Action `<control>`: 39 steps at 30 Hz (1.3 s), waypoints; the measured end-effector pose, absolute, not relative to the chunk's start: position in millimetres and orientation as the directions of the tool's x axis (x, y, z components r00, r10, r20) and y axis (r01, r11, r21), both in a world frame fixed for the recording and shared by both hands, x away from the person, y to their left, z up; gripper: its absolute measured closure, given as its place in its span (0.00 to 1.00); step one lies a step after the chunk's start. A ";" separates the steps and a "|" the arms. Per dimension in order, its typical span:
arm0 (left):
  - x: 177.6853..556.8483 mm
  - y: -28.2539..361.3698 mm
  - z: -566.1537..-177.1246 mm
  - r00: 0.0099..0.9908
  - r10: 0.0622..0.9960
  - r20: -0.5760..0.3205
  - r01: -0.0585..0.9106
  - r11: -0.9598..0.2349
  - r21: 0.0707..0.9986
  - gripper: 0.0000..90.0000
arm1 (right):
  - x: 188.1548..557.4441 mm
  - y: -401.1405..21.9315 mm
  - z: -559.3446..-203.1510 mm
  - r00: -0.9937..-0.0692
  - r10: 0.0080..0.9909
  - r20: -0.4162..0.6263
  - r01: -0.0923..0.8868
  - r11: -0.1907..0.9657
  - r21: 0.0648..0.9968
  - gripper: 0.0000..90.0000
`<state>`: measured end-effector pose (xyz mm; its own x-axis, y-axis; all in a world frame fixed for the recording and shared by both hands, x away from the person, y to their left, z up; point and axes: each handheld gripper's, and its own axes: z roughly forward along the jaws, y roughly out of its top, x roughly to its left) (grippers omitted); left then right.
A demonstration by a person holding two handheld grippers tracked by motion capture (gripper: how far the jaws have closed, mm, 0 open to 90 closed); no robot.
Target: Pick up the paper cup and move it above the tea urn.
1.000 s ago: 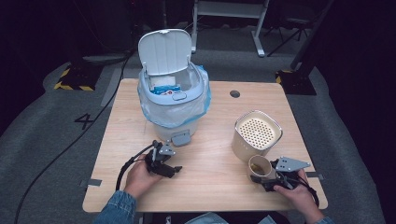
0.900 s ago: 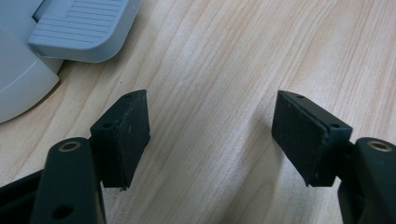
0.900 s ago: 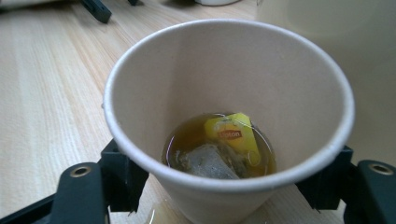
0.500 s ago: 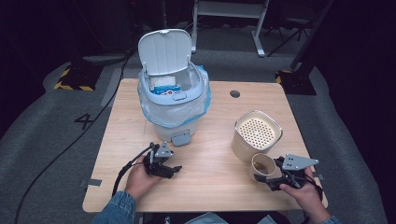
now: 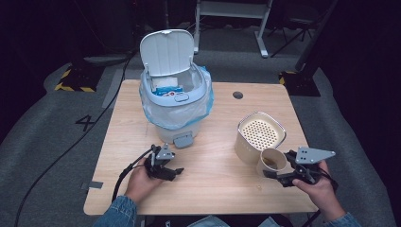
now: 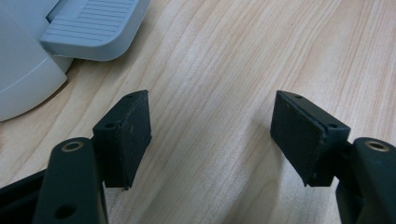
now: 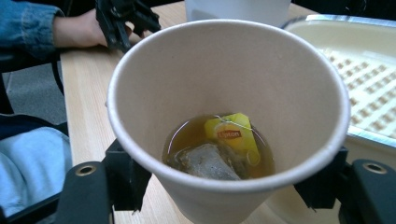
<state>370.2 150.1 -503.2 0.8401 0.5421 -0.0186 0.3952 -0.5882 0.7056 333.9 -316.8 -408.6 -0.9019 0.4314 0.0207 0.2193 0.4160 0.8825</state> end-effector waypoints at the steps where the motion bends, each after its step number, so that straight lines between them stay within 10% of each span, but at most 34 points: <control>1: 370.1 150.1 -503.2 0.840 0.543 -0.018 0.395 -0.588 0.706 0.32 | 334.7 -317.2 -404.3 -0.904 0.428 0.022 0.217 0.413 0.885 0.36; 39: 369.8 150.4 -503.1 0.836 0.548 -0.020 0.400 -0.585 0.705 0.33 | 414.8 -329.2 -305.7 -0.897 0.437 -0.071 0.150 0.450 0.880 0.36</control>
<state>369.8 150.4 -503.1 0.8365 0.5476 -0.0196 0.3998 -0.5855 0.7053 414.8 -329.2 -305.7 -0.8968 0.4368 -0.0709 0.1495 0.4500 0.8804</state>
